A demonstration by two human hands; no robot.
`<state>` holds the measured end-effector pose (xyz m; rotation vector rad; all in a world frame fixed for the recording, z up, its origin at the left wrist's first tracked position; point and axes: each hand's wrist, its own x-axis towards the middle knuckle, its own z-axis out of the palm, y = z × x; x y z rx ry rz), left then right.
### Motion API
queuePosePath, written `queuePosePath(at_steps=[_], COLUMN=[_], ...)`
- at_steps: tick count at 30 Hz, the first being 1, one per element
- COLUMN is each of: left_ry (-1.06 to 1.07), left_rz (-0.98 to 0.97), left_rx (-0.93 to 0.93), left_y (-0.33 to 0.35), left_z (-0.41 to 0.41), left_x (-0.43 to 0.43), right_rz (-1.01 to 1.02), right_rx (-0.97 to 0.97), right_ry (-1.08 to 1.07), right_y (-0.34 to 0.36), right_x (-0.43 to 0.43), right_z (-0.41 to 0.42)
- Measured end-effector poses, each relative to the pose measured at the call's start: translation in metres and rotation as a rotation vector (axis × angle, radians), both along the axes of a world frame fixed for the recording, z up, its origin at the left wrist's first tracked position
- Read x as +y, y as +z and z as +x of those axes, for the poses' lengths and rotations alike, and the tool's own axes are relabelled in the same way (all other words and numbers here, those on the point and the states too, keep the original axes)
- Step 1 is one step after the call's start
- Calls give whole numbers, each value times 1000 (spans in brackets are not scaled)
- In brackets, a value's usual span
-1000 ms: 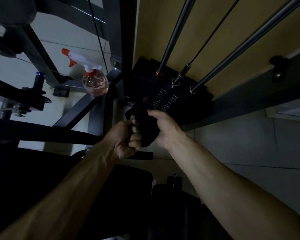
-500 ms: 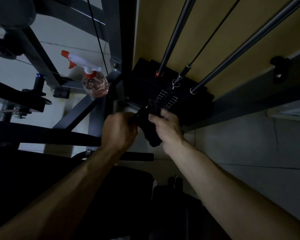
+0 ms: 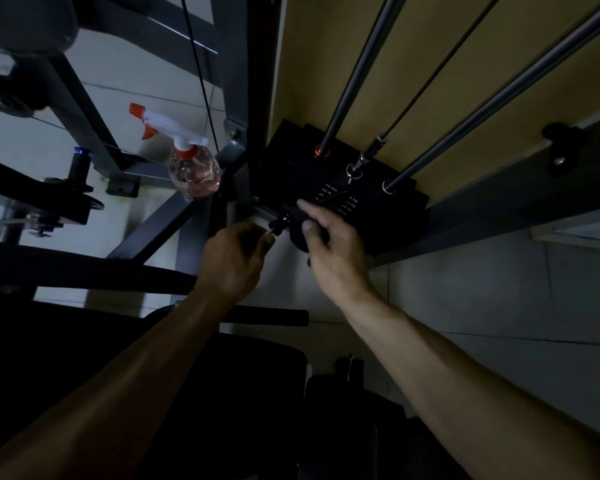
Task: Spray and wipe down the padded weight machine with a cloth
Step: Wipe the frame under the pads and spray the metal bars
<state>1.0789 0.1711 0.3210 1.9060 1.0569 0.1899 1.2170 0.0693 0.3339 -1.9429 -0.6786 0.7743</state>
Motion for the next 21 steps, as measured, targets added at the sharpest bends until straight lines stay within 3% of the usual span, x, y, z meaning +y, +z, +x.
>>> queuePosePath(at_steps=[5, 9, 11, 13, 18, 21], left_ry=[-136, -146, -195, -204, -419, -319], left_rz=[208, 241, 329, 371, 541, 533], left_rx=[-60, -56, -100, -116, -70, -51], left_y=[3, 0, 1, -1, -17, -19], left_z=[-6, -4, -4, -5, -15, -16], left_x=[-5, 7, 7, 4, 1, -4], right_rz=[-183, -205, -168, -171, -414, -313], right_rx=[-211, -696, -804, -788, -488, -306], right_ry=[220, 470, 493, 465, 465, 369], right_y=[-2, -5, -7, -5, -3, -3], right_x=[17, 0, -4, 2, 15, 16], right_z=[9, -10, -16, -13, -13, -6])
